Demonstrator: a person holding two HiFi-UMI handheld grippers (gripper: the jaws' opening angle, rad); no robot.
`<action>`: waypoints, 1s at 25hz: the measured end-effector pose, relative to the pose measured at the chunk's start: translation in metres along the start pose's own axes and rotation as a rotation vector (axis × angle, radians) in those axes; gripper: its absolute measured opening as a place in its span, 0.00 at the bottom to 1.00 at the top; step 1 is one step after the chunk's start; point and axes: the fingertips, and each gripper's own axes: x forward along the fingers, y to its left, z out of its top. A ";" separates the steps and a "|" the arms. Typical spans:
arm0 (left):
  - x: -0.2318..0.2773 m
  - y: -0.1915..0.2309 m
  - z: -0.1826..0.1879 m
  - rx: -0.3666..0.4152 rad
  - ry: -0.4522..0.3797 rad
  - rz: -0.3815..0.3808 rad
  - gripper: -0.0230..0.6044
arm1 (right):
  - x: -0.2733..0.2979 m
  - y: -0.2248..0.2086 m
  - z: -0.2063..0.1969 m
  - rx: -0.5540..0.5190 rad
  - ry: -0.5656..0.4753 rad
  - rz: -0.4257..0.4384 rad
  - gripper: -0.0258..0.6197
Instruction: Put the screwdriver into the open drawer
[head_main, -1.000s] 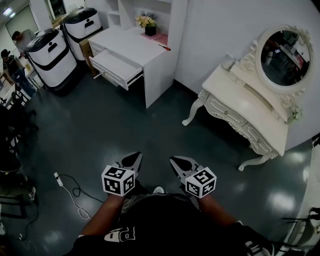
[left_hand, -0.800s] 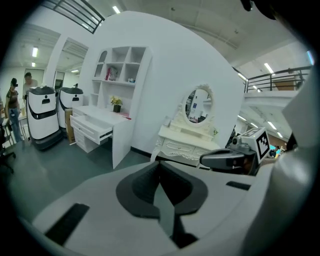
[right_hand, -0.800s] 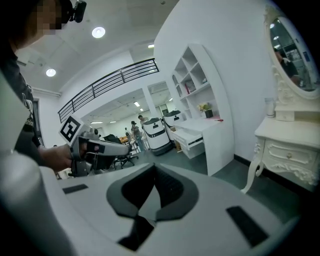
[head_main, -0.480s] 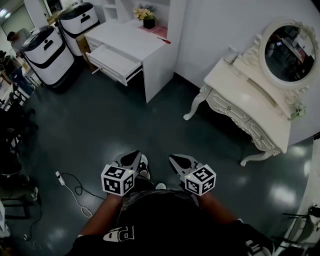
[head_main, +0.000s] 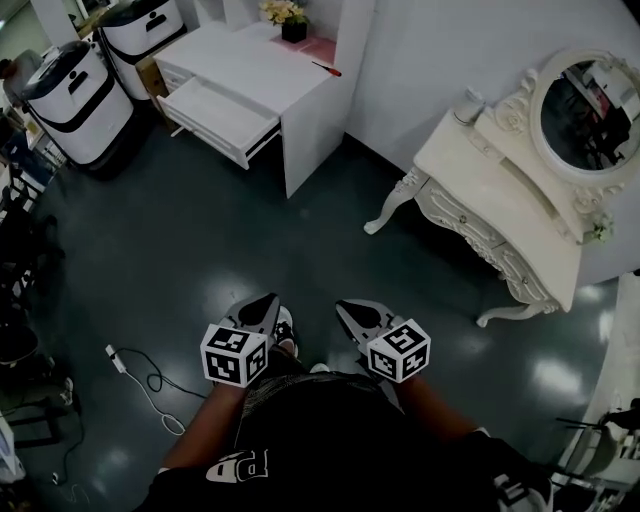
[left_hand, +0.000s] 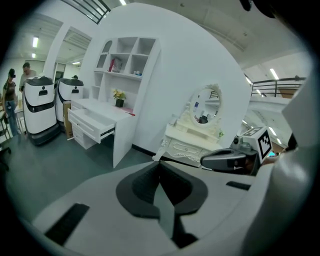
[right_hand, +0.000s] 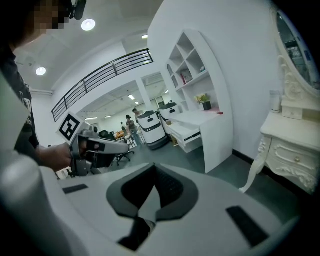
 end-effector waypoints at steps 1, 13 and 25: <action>0.005 0.008 0.004 -0.002 0.003 -0.001 0.06 | 0.008 -0.003 0.005 -0.003 0.007 0.000 0.05; 0.041 0.104 0.105 0.039 -0.055 -0.024 0.06 | 0.104 -0.033 0.103 -0.055 -0.032 -0.034 0.05; 0.064 0.186 0.149 0.043 -0.066 -0.059 0.06 | 0.177 -0.047 0.150 -0.070 -0.035 -0.093 0.05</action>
